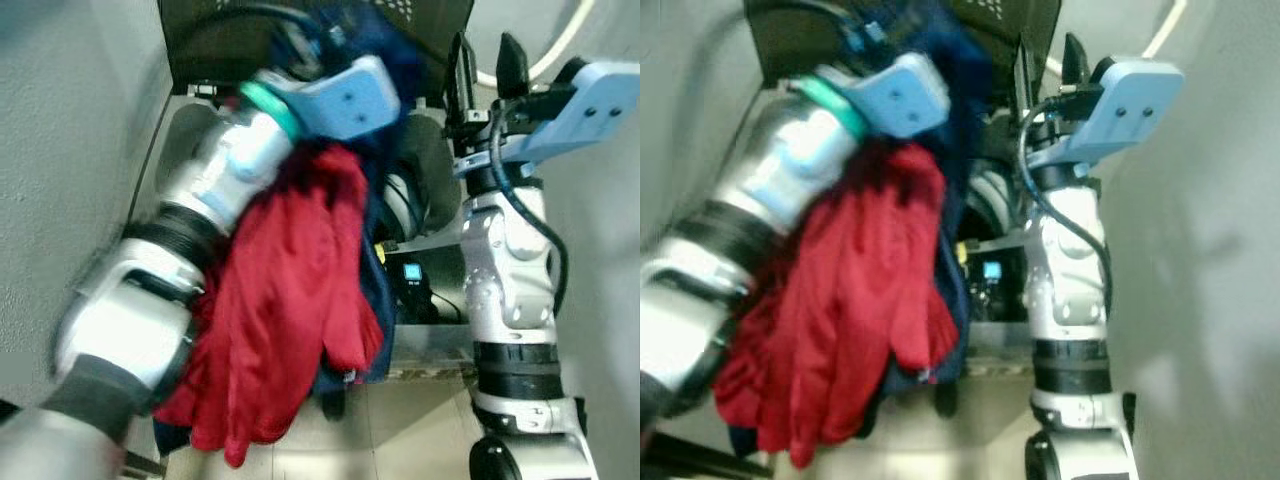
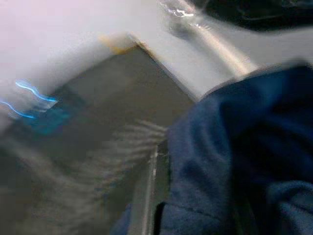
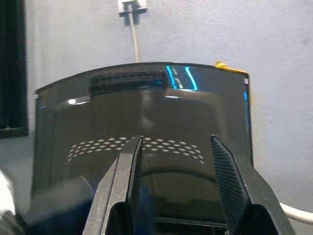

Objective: Clothes washing

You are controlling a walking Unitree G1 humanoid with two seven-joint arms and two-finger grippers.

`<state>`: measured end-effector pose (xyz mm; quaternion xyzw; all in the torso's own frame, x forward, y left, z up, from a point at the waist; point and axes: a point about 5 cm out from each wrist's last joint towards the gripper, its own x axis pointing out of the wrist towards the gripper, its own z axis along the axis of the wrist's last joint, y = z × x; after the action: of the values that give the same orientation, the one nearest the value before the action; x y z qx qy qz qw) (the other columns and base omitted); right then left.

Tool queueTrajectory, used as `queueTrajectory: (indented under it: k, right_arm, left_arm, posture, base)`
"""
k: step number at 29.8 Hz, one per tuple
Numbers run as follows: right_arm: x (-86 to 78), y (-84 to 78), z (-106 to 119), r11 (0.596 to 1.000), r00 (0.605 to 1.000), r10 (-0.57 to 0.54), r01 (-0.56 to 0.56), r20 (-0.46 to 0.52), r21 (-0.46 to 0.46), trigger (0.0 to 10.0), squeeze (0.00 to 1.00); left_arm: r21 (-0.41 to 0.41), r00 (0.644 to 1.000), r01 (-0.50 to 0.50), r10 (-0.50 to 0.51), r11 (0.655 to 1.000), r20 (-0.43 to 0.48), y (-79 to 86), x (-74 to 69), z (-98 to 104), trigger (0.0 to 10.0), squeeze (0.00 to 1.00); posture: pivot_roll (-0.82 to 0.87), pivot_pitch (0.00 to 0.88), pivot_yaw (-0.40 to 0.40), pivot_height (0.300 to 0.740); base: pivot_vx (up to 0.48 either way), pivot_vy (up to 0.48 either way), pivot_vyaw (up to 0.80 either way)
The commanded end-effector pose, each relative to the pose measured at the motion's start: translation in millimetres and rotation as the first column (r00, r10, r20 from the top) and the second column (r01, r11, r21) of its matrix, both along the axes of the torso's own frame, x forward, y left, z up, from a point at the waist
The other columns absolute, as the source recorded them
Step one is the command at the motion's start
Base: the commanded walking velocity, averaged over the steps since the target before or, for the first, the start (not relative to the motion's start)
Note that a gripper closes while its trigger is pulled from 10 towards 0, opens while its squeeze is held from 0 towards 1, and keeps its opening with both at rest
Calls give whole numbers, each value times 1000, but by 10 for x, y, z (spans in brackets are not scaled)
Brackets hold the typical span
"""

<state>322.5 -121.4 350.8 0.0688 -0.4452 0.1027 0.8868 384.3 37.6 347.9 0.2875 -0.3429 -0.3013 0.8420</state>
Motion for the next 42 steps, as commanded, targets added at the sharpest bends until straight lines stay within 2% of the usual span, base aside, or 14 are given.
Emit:
queueTrajectory:
  k: [1,8,11,12,14,15,24,28,29,30,31,32,35,42]
  right_arm:
    - [-34,-36,2,1000,1000,-11,11,9,3,10000,0]
    - [-34,-27,-20,1000,1000,0,0,-2,4,10000,0]
    - [-32,3,-36,1000,1000,14,-13,-11,5,10000,0]
    - [-31,13,-34,1000,1000,18,-18,-11,6,10000,0]
    - [-32,19,-32,1000,1000,20,-20,-11,6,10000,0]
    - [-30,21,-31,1000,1000,22,-22,-12,6,10000,0]
    - [-12,44,-41,999,999,38,-38,-18,3,10000,0]
    - [-8,55,-52,999,999,46,-47,-21,-1,10000,0]
    - [-4,59,-62,999,998,51,-51,-24,-4,10000,0]
    - [1,62,-73,998,998,54,-55,-28,-6,10000,0]
    - [1,62,-73,998,998,54,-55,-28,-6,10000,0]
    - [7,68,-84,998,998,59,-59,-31,-7,10000,0]
    - [30,96,-119,997,996,80,-81,-45,-15,10000,0]
    - [69,188,-211,988,987,141,-145,-83,-50,10000,0]
  left_arm:
    - [-47,941,123,-132,991,-312,76,85,-331,10000,0]
    - [-86,935,76,-101,993,-339,220,130,-420,10000,0]
    - [-150,926,-15,-43,989,-375,421,198,-439,10000,0]
    - [-168,925,-12,-53,986,-377,478,190,-421,10000,122]
    - [-180,920,6,-76,984,-385,515,174,-404,10000,122]
    - [-187,921,7,-79,982,-380,563,155,-381,10000,1000]
    - [-219,959,-12,-51,976,-278,812,-54,-247,10000,1000]
    - [-230,977,6,-54,973,-205,897,-225,-168,10000,1000]
    - [-204,986,9,-43,979,-161,940,-351,-142,10000,1000]
    - [-174,989,10,-36,985,-144,972,-461,-148,10000,820]
    - [-174,989,10,-36,985,-144,972,-461,-148,10000,820]
    - [-138,992,-2,-15,990,-124,1008,-563,-165,10000,0]
    - [-64,995,-21,15,998,-98,1058,-824,-215,10000,0]
    - [-19,988,-70,67,997,-140,1130,-1153,-383,10000,0]
  posture:
    - [-24,188,14,740]
    - [1,191,4,740]
    - [13,186,-3,740]
    - [17,184,-5,740]
    - [17,184,-5,740]
    - [27,179,-8,740]
    - [48,172,-15,740]
    - [54,171,-17,740]
    - [66,166,-19,740]
    - [76,164,-24,740]
    - [76,164,-24,740]
    - [80,163,-25,740]
    - [111,156,-37,740]
    - [147,147,-59,740]
  base:
    - [0,0,0]
    - [0,0,0]
    - [0,0,0]
    - [0,0,0]
    - [0,0,0]
    - [0,0,0]
    - [0,0,0]
    - [0,0,0]
    - [0,0,0]
    - [0,0,0]
    - [0,0,0]
    - [0,0,0]
    - [0,0,0]
    - [0,0,0]
